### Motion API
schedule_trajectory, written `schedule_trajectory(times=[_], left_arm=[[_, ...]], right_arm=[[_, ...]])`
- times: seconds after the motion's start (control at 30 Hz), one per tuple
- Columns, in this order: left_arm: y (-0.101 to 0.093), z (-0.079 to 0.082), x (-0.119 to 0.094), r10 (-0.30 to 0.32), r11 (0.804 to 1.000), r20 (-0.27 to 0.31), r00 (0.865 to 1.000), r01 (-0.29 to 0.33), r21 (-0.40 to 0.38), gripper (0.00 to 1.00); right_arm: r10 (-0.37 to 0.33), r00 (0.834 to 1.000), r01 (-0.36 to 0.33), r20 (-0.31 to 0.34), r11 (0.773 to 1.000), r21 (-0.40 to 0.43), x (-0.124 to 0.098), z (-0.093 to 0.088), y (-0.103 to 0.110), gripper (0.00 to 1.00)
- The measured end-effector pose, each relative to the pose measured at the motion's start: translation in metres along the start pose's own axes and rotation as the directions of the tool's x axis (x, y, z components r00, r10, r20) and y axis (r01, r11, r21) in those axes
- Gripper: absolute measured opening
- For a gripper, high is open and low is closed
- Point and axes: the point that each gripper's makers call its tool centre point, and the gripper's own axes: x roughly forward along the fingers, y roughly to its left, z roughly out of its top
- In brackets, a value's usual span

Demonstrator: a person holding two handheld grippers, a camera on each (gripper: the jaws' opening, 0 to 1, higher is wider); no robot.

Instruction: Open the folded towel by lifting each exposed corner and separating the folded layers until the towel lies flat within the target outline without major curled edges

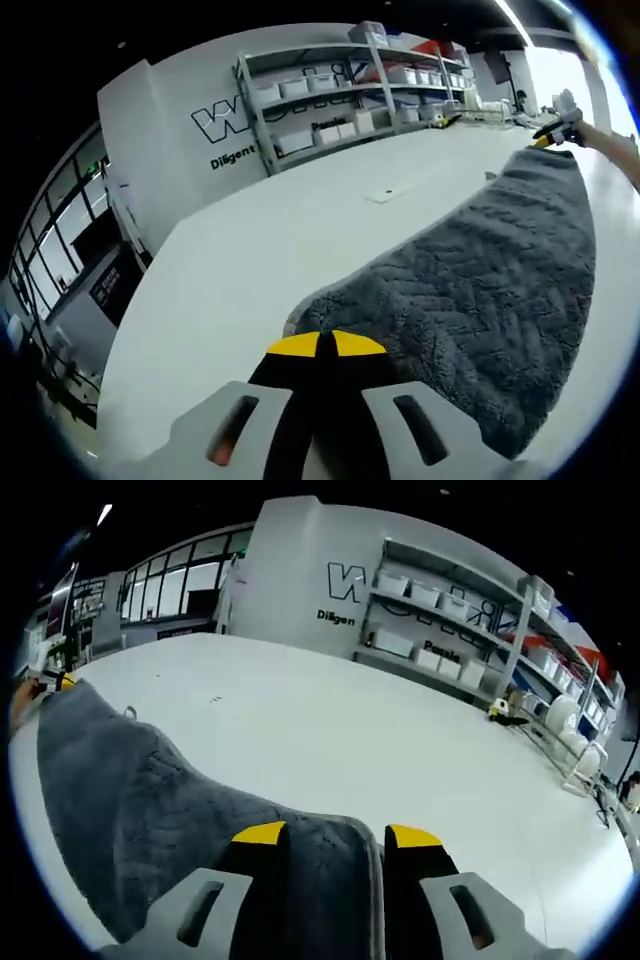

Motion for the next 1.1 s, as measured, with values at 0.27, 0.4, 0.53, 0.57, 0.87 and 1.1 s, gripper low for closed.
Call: schedule_trajectory(times=[0.27, 0.4, 0.53, 0.57, 0.87, 1.1], left_arm=[[0.001, 0.0, 0.001, 0.009, 1.0, -0.006, 1.0, -0.009, 0.016, 0.02], [0.001, 0.0, 0.001, 0.011, 1.0, -0.007, 1.0, -0.011, 0.02, 0.02], [0.001, 0.001, 0.001, 0.016, 0.999, -0.008, 1.0, -0.015, 0.029, 0.02], [0.001, 0.001, 0.001, 0.016, 0.999, -0.008, 1.0, -0.016, 0.03, 0.02], [0.003, 0.005, -0.004, 0.027, 0.999, 0.021, 0.999, -0.027, 0.028, 0.02], [0.003, 0.016, -0.019, 0.049, 0.998, 0.038, 0.998, -0.05, 0.035, 0.02]], right_arm=[[0.015, 0.998, -0.014, -0.054, 1.0, 0.018, 0.013, -0.019, 0.003, 0.24], [0.056, 0.998, -0.055, -0.028, 0.998, 0.036, 0.015, -0.018, 0.011, 0.08], [0.059, 0.998, -0.059, -0.017, 0.998, 0.004, 0.014, -0.018, 0.017, 0.02], [0.057, 0.998, -0.057, -0.017, 0.998, -0.001, 0.013, -0.017, 0.017, 0.02], [0.038, 0.999, -0.038, 0.037, 0.999, -0.001, -0.004, -0.008, 0.012, 0.0], [0.02, 0.998, -0.02, 0.065, 1.0, -0.014, -0.024, -0.003, 0.008, 0.0]])
